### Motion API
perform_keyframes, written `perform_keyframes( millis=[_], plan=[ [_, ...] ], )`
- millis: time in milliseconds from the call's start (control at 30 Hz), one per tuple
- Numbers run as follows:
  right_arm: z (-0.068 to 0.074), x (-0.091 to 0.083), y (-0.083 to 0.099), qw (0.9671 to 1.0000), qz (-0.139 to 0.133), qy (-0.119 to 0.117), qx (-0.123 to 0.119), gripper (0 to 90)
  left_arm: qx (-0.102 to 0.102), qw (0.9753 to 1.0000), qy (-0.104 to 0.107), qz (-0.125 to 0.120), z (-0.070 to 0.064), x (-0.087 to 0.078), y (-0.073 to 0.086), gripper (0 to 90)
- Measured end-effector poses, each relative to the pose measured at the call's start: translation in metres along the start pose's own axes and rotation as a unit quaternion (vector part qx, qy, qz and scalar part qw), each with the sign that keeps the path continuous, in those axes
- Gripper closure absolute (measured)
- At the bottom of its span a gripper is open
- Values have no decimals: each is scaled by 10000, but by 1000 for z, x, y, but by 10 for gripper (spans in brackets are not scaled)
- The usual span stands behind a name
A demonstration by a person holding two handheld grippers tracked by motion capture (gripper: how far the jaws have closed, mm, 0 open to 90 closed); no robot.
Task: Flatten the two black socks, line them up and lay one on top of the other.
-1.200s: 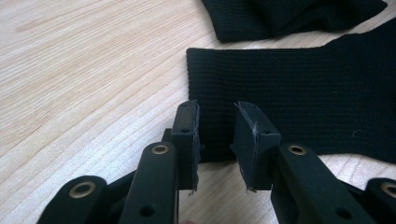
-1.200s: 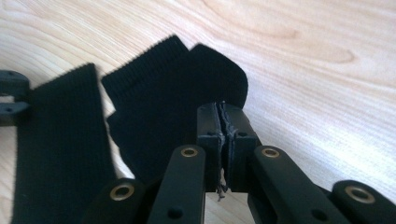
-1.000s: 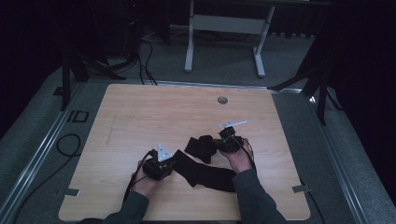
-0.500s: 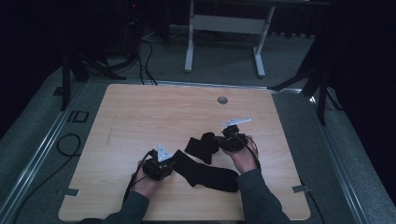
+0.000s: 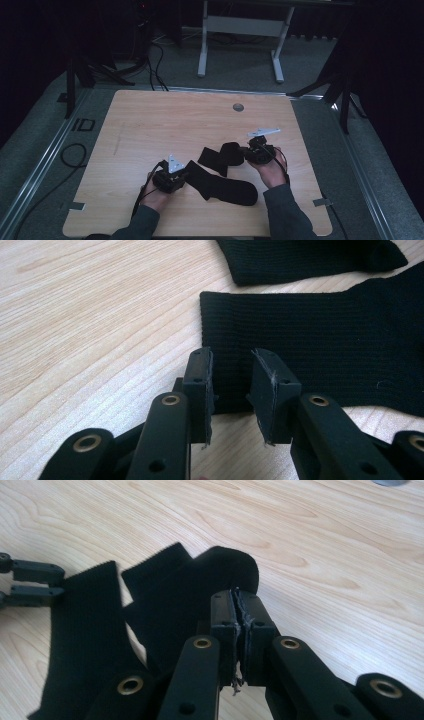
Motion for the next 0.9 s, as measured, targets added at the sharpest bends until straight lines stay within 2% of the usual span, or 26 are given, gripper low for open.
perform_keyframes(
  millis=[100, 267, 633, 800, 867, 900],
  plan=[
    [-9, -7, 7, 10000, 16, 59, 68, 864, -17, 10000, 0, -13, 0, 0, 0, 704],
    [-15, -9, 16, 9999, 68, 93, 90, 864, -3, 10000, 1, -8, 0, 0, 0, 704],
    [-35, -16, 52, 9989, 291, 187, 321, 861, -9, 10000, 3, -9, 0, 0, 0, 703],
    [-40, -19, 63, 9985, 351, 186, 370, 860, -3, 10000, -3, -6, 0, 0, 0, 703],
    [-42, -20, 67, 9984, 369, 185, 386, 855, -4, 10000, 3, -11, 0, 0, 0, 702],
    [-44, -21, 71, 9982, 408, 179, 389, 825, -8, 10000, 5, -14, 0, 0, 0, 702]
  ],
)
Point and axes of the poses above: each handheld gripper's, and its own axes: x roughly forward along the jaws, y roughly out of its underside, z roughly to its left, the point moved 4 cm from there along x, roughly forward along the jaws, and after that the axes turned 5 degrees about -x, right-handed, at the moved point
